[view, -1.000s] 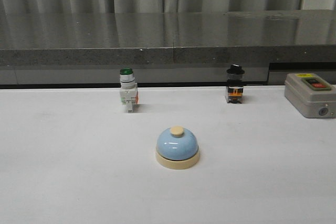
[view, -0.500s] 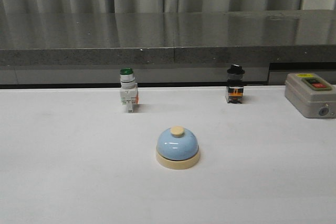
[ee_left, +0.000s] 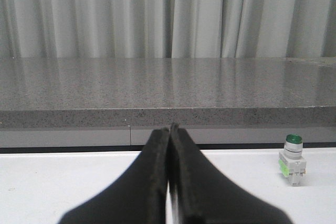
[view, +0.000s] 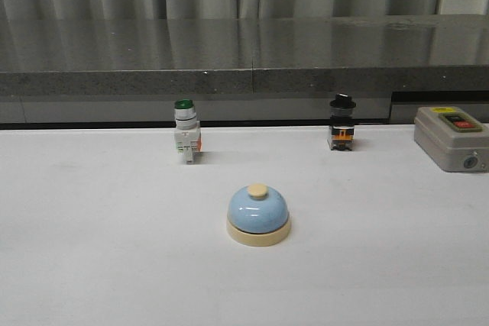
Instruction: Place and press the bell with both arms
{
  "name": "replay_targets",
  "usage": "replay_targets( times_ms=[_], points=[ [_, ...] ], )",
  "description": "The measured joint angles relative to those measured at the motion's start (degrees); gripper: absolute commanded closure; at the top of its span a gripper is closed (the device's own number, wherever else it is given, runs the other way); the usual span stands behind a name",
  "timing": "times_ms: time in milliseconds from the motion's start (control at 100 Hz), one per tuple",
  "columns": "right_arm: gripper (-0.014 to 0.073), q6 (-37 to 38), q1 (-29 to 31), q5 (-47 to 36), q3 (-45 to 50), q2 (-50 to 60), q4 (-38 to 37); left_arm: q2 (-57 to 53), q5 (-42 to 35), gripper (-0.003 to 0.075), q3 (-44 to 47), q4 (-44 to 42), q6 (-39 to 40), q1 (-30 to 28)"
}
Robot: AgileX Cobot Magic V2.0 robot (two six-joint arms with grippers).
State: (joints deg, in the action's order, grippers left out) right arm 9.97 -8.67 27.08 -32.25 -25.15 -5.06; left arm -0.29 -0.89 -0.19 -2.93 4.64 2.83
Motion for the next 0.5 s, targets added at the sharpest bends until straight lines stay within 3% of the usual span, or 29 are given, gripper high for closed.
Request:
replay_targets(
  times_ms=[230, 500],
  points=[
    [0.0658, 0.00, 0.00, -2.76, 3.50, 3.72, -4.01, 0.00, 0.00, 0.0741, 0.00, 0.00, 0.00, 0.00],
    [0.0658, 0.00, 0.00, -15.94, 17.26, 12.47, -4.25, 0.00, 0.00, 0.0741, 0.00, 0.00, 0.00, 0.00]
  ],
)
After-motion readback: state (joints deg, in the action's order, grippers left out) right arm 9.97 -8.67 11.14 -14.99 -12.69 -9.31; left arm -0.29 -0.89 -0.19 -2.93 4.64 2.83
